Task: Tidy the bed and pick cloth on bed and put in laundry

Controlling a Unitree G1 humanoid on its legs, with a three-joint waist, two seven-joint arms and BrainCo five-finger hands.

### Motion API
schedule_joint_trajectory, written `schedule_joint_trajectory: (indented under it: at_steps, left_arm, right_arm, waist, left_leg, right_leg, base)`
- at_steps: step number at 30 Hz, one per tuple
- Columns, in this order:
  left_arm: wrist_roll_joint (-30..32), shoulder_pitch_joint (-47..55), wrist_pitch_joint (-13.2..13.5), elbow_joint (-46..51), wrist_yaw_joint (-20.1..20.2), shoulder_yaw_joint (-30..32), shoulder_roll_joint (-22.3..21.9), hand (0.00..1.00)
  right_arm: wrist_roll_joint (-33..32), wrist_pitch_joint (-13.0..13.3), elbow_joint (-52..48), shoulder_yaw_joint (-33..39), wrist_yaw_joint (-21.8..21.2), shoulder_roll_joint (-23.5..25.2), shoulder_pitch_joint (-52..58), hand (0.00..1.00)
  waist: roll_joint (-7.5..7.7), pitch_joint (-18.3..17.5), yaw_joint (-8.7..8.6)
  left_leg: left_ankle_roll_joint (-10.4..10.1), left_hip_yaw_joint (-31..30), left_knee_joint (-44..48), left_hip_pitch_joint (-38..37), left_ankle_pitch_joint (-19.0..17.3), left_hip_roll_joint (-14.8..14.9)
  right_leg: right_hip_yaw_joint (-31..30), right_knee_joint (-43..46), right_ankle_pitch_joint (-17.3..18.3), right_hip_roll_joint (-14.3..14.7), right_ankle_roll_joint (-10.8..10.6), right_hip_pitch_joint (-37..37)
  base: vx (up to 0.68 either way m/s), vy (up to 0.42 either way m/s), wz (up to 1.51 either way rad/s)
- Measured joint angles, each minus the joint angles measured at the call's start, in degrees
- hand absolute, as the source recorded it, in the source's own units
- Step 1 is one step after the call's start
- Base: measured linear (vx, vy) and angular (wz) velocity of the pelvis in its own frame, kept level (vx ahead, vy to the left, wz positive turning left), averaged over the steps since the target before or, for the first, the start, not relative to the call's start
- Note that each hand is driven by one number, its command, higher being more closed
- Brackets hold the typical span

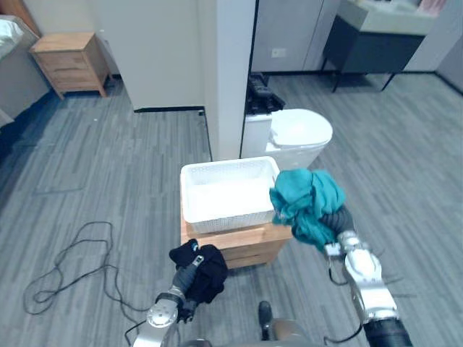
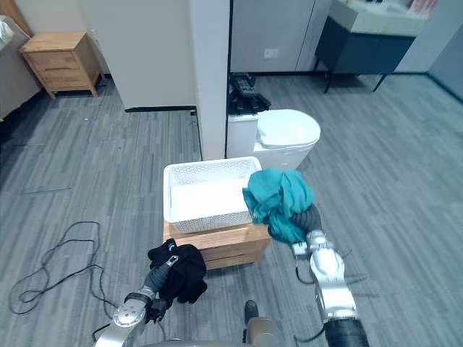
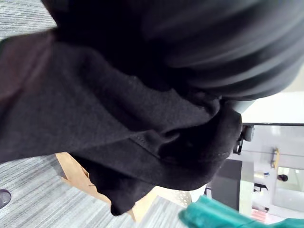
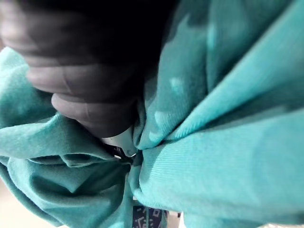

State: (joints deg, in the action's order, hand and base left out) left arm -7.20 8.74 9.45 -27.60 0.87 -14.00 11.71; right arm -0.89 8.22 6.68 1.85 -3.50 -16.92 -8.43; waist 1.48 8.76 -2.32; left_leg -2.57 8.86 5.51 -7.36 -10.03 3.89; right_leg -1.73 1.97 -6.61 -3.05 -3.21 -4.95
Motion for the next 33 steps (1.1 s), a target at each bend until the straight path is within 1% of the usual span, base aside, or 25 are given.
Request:
schedule_joint_trajectory:
  at_steps: [2, 5, 6, 7, 8, 9, 11, 13, 15, 16, 17, 18, 19, 20, 21, 22, 24, 25, 26, 27, 29, 30, 33]
  left_arm:
    - [0.0, 0.1, 0.0, -0.8, -0.2, 0.0, -0.1, 1.0]
    - [-0.4, 0.1, 0.3, -2.9, -0.9, 0.0, -0.1, 1.0]
    - [-0.7, 0.1, 0.3, -3.3, -0.9, 0.0, -0.1, 1.0]
    - [-0.7, 0.1, 0.3, -3.5, -0.9, 0.0, -0.2, 1.0]
    - [-0.7, 0.3, 0.3, -3.6, -0.8, 0.0, -0.1, 1.0]
    - [-0.7, 0.2, 0.3, -3.6, -0.8, 0.0, -0.1, 1.0]
    - [-0.7, 0.3, 0.3, -3.6, -0.8, 0.0, -0.1, 1.0]
    - [-1.1, 0.0, 0.3, -3.5, -0.8, 0.0, 0.0, 1.0]
    - [-1.3, -0.9, 0.3, -2.0, -0.9, 0.1, -0.1, 1.0]
    - [-1.7, -1.0, 0.3, -1.0, -0.9, 0.1, 0.0, 1.0]
    - [-2.5, -1.3, 0.3, 0.9, -1.0, 0.1, -0.1, 1.0]
    - [-3.0, -1.4, 0.3, 1.7, -1.0, 0.0, -0.1, 1.0]
    - [-3.5, -1.6, 0.3, 3.3, -1.1, 0.0, -0.2, 1.0]
    - [-3.7, -2.1, 0.3, 4.9, -1.2, 0.0, -0.2, 1.0]
    - [-3.9, -2.3, 0.3, 5.9, -1.2, -0.1, -0.2, 1.0]
    - [-4.6, -2.6, 0.3, 8.0, -1.2, -0.1, -0.2, 1.0]
    - [-5.0, -3.0, -0.1, 9.4, -1.2, -0.9, -0.2, 1.0]
    - [-5.7, -3.3, -0.4, 10.4, -1.3, -2.2, -0.3, 1.0]
    - [-5.7, -3.2, -0.6, 11.2, -1.3, -3.1, -0.4, 1.0]
    - [-5.8, -3.2, -0.7, 12.0, -1.2, -4.3, -0.4, 1.0]
    - [-6.2, -3.0, -1.2, 12.5, -1.2, -5.3, -0.3, 1.0]
    - [-6.3, -3.0, -1.6, 12.5, -1.2, -5.7, -0.3, 1.0]
    - [-7.0, -2.7, -1.6, 12.5, -0.9, -6.8, -0.3, 1.0]
  right_arm:
    - [-0.1, -0.8, -1.9, -0.2, -2.1, -1.7, -3.6, 1.0]
    - [-0.6, -2.4, -6.6, -2.9, -4.8, -3.5, -8.0, 1.0]
    - [-0.5, -3.7, -7.4, -4.6, -6.0, -3.9, -9.4, 1.0]
    - [-0.5, -4.4, -7.6, -5.4, -6.5, -3.8, -10.0, 1.0]
    - [-0.5, -6.2, -7.7, -8.0, -7.0, -3.8, -11.1, 1.0]
    - [-0.5, -7.2, -7.6, -9.0, -7.2, -3.8, -11.4, 1.0]
    - [-0.2, -10.5, -7.0, -12.0, -7.4, -3.7, -12.9, 1.0]
    - [0.1, -12.1, -4.6, -13.7, -7.4, -3.4, -16.1, 1.0]
    - [1.7, -13.5, -1.1, -13.5, -6.4, -3.5, -21.2, 1.0]
    - [2.0, -13.7, -0.4, -13.5, -6.1, -3.6, -22.4, 1.0]
    - [2.9, -13.7, 0.9, -13.5, -5.2, -3.8, -24.5, 1.0]
    - [3.5, -13.8, 1.6, -13.4, -4.7, -3.9, -25.4, 1.0]
    - [4.0, -13.9, 2.8, -13.3, -3.9, -4.4, -26.7, 1.0]
    - [4.6, -14.5, 4.0, -13.3, -3.7, -5.2, -28.0, 1.0]
    - [4.9, -14.8, 4.3, -13.3, -3.3, -5.7, -28.8, 1.0]
    - [5.1, -15.4, 5.6, -13.2, -2.3, -6.6, -31.5, 1.0]
    - [5.1, -15.8, 7.1, -12.5, -1.2, -7.9, -34.2, 1.0]
    - [5.2, -16.0, 8.6, -11.4, -0.3, -9.1, -36.2, 1.0]
    - [5.5, -16.1, 9.3, -10.5, 0.2, -10.2, -37.7, 1.0]
    - [5.8, -16.2, 10.2, -10.1, 1.0, -11.8, -39.8, 1.0]
    - [6.0, -16.4, 11.0, -9.5, 1.3, -13.0, -42.0, 1.0]
    - [6.1, -16.4, 12.1, -9.4, 1.4, -13.4, -42.6, 0.0]
    - [7.5, -16.6, 17.5, -9.2, 1.1, -14.7, -43.0, 0.0]
  waist:
    - [0.16, 0.0, 0.17]
    - [0.53, -0.2, 0.17]
    - [0.63, -0.3, 0.49]
    - [0.66, -0.3, 0.56]
    - [0.66, -0.3, 1.15]
    - [0.63, -0.3, 1.46]
    - [0.46, -0.2, 1.95]
    - [-0.05, 0.3, 2.29]
    - [-1.87, 3.4, 3.26]
    - [-2.46, 4.4, 3.25]
    - [-3.79, 6.4, 3.16]
    - [-4.35, 7.4, 3.15]
    - [-5.49, 9.5, 3.11]
    - [-6.29, 11.1, 3.17]
    - [-6.63, 12.0, 3.23]
    - [-7.25, 14.0, 3.28]
    - [-7.91, 15.4, 3.2]
    - [-8.59, 16.2, 3.22]
    - [-9.28, 16.9, 3.25]
    - [-9.92, 17.6, 3.36]
    - [-10.39, 17.8, 3.53]
    - [-10.57, 17.9, 3.51]
    - [-10.68, 18.0, 3.46]
  left_leg:
    - [-0.5, 0.6, -0.7, -0.8, -0.3, 0.9]
    - [-0.5, 1.1, -0.8, -0.2, -0.5, 1.1]
    - [-0.4, 1.3, -0.8, 0.0, -0.6, 1.0]
    - [-0.4, 1.3, -0.8, 0.2, -0.6, 1.0]
    - [-0.4, 1.2, -0.6, 0.6, -0.6, 0.9]
    - [-0.4, 1.1, -0.5, 0.8, -0.6, 0.9]
    - [-0.4, 0.3, 0.3, 2.5, -0.6, 1.0]
    - [-0.6, -0.3, 1.7, 5.5, -0.7, 0.9]
    - [-0.7, -0.3, 3.9, 9.5, -0.8, 0.7]
    - [-0.8, -0.3, 4.4, 10.7, -0.8, 0.7]
    - [-1.0, -0.2, 5.2, 12.6, -0.9, 0.7]
    - [-1.1, -0.1, 5.4, 13.3, -0.8, 0.7]
    - [-1.4, 0.6, 5.6, 14.3, -0.4, 1.0]
    - [-1.5, 0.6, 5.7, 15.5, 0.2, 1.1]
    - [-1.6, 0.6, 5.7, 16.1, 0.5, 1.1]
    - [-1.4, 0.1, 5.9, 17.6, 1.2, 0.9]
    - [-1.3, -0.4, 6.2, 18.4, 2.1, 0.4]
    - [-1.4, -0.4, 5.9, 19.2, 2.8, 0.0]
    - [-0.9, -0.6, 5.2, 19.2, 3.2, -0.3]
    - [-0.8, -0.9, 4.5, 19.2, 3.7, -0.8]
    - [-0.5, -0.9, 4.2, 19.9, 4.0, -1.2]
    - [-0.4, -0.9, 4.2, 20.0, 4.0, -1.3]
    - [-0.2, -0.9, 4.2, 20.0, 4.1, -1.8]
  right_leg:
    - [0.0, -1.6, -0.5, 1.0, 0.6, 1.5]
    - [-0.4, -3.7, -1.6, 1.2, 0.6, 1.9]
    - [-0.5, -4.8, -2.3, 1.1, 0.6, 2.1]
    - [-0.5, -5.2, -2.5, 1.0, 0.6, 2.3]
    - [-0.4, -6.0, -3.0, 1.0, 0.7, 2.4]
    - [-0.2, -6.3, -3.2, 0.9, 0.9, 2.4]
    - [0.6, -7.3, -3.6, 0.7, 0.9, 2.1]
    - [1.5, -7.3, -4.1, 0.4, 1.1, 0.1]
    - [2.0, -7.2, -5.0, -0.2, 1.3, -2.7]
    - [2.3, -7.2, -5.2, -0.4, 1.2, -3.4]
    - [3.1, -7.2, -5.5, -0.9, 1.1, -4.5]
    - [3.5, -7.2, -5.7, -1.1, 1.2, -5.0]
    - [4.4, -7.2, -5.8, -1.4, 1.2, -5.6]
    - [5.1, -6.8, -5.8, -1.7, 1.2, -6.5]
    - [5.3, -6.6, -5.8, -1.8, 1.2, -7.1]
    - [6.2, -5.9, -5.8, -2.1, 1.2, -8.5]
    - [6.6, -5.4, -5.8, -2.6, 1.2, -9.7]
    - [7.0, -5.3, -5.8, -3.1, 1.1, -10.4]
    - [7.7, -5.3, -5.9, -3.4, 1.0, -10.5]
    - [8.0, -5.3, -6.0, -3.8, 0.9, -10.7]
    - [8.0, -5.3, -6.2, -4.2, 0.6, -11.5]
    - [8.0, -5.3, -6.2, -4.4, 0.5, -11.5]
    - [8.0, -5.3, -6.4, -4.9, 0.3, -11.5]
  base:
    - [0.04, -0.045, -0.08]
    - [-0.01, 0.001, -0.08]
    - [-0.03, 0.022, -0.06]
    - [-0.04, 0.026, 0.0]
    - [-0.03, 0.021, 0.06]
    - [-0.02, 0.013, 0.11]
    - [-0.05, 0.006, 0.21]
    - [-0.07, 0.002, 0.19]
    - [-0.11, 0.006, 0.13]
    - [-0.13, 0.013, 0.23]
    - [-0.11, 0.013, 0.28]
    - [-0.12, 0.013, 0.39]
    - [-0.11, 0.003, 0.39]
    - [-0.09, -0.001, 0.33]
    - [-0.08, 0.002, 0.26]
    - [-0.05, 0.01, 0.2]
    - [-0.04, 0.037, 0.23]
    - [-0.03, 0.048, 0.26]
    - [-0.04, 0.052, 0.3]
    - [-0.03, 0.041, 0.18]
    - [-0.03, 0.059, 0.08]
    - [-0.03, 0.066, 0.03]
    - [-0.02, 0.045, 0.02]
